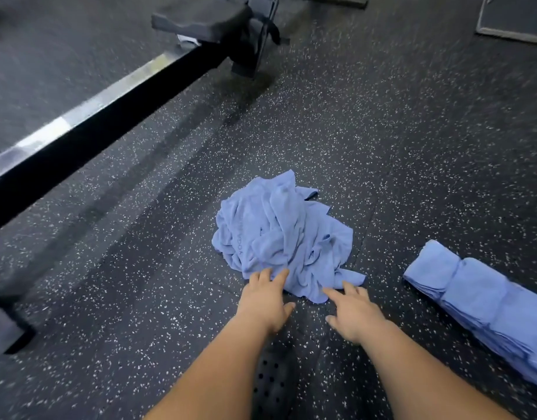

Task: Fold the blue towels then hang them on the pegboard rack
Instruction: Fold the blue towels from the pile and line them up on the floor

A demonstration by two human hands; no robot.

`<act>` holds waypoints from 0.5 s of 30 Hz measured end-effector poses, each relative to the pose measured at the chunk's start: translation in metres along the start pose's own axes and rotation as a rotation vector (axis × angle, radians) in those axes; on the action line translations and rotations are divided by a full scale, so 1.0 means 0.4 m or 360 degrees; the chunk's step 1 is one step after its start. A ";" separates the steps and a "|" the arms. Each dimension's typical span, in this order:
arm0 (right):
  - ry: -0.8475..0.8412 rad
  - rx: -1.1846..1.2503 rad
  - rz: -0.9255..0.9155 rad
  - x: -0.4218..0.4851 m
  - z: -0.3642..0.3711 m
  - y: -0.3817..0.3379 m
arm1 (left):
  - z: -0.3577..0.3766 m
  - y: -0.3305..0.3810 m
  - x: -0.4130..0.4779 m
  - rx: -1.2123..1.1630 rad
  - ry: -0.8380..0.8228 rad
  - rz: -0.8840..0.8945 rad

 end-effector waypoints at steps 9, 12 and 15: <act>0.0056 0.0030 0.0064 0.089 0.055 -0.032 | 0.031 -0.017 0.063 -0.0141 -0.0010 -0.0020; 0.0193 0.0096 0.0065 0.083 0.040 -0.029 | 0.025 -0.016 0.058 -0.0172 -0.0009 -0.0027; 0.0584 0.0231 -0.0021 0.043 -0.008 -0.027 | 0.010 -0.013 0.043 -0.0204 0.0026 -0.0001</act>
Point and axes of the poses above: each hand's wrist, its own x-axis towards the middle knuckle, its own z-axis out of the palm, y = z × x, the point moved 2 cm from there along x, towards the middle knuckle, and after that the axes turned 8 degrees about -y, right-handed, at the moved point
